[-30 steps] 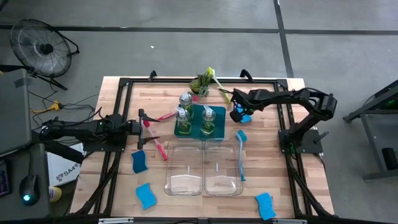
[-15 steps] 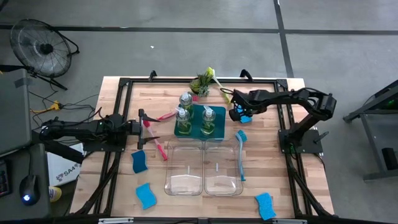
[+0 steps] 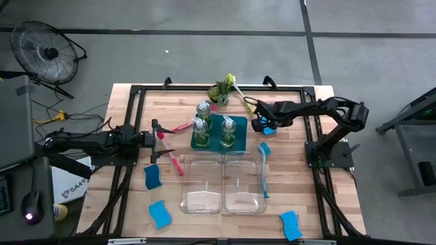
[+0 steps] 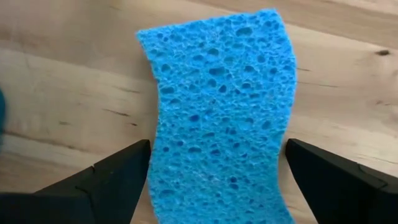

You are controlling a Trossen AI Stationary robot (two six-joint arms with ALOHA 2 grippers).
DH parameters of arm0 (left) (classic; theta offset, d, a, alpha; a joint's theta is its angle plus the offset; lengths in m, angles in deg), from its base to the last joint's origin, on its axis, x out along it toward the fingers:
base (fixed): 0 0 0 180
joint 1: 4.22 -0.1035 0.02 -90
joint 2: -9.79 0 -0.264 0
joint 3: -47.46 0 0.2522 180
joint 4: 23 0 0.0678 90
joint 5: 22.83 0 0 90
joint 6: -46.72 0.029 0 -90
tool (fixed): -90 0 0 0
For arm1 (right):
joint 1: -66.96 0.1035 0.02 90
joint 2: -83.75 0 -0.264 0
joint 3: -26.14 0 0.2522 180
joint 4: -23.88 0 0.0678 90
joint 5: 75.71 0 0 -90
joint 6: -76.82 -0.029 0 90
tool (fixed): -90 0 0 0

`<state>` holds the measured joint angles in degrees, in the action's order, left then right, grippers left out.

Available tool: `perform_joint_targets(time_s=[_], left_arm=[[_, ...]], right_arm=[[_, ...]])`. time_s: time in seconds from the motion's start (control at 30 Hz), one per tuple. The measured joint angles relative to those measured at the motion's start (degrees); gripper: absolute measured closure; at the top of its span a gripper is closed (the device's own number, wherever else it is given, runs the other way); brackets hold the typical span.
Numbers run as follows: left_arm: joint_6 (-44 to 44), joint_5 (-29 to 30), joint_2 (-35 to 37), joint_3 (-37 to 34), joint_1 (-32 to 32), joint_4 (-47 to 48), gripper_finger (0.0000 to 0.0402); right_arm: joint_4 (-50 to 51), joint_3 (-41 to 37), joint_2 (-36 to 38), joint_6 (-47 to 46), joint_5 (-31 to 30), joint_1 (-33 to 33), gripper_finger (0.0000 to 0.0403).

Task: Pick & Place Kitchen Sink Supplies
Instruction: Put the blue sponge into the right transparent bin

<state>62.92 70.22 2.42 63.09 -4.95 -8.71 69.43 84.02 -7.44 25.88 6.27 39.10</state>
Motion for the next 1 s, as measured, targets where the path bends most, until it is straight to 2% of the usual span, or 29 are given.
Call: perform_joint_targets(time_s=[0.17, 0.5, 1.0], left_arm=[[0.0, 0.0, 0.0, 0.0, 0.0, 0.0, 0.0057], [0.0, 0.0, 0.0, 0.0, 0.0, 0.0, 0.0057], [0.0, 0.0, 0.0, 0.0, 0.0, 0.0, 0.0057]], right_arm=[[-1.8, -1.6, 0.2, -1.4, -0.1, 0.0, 0.0046], [-0.1, -1.7, 0.1, 1.2, -1.1, 0.0, 0.0103], [0.8, -1.8, 0.0, 3.7, -1.4, 0.0, 0.0152]])
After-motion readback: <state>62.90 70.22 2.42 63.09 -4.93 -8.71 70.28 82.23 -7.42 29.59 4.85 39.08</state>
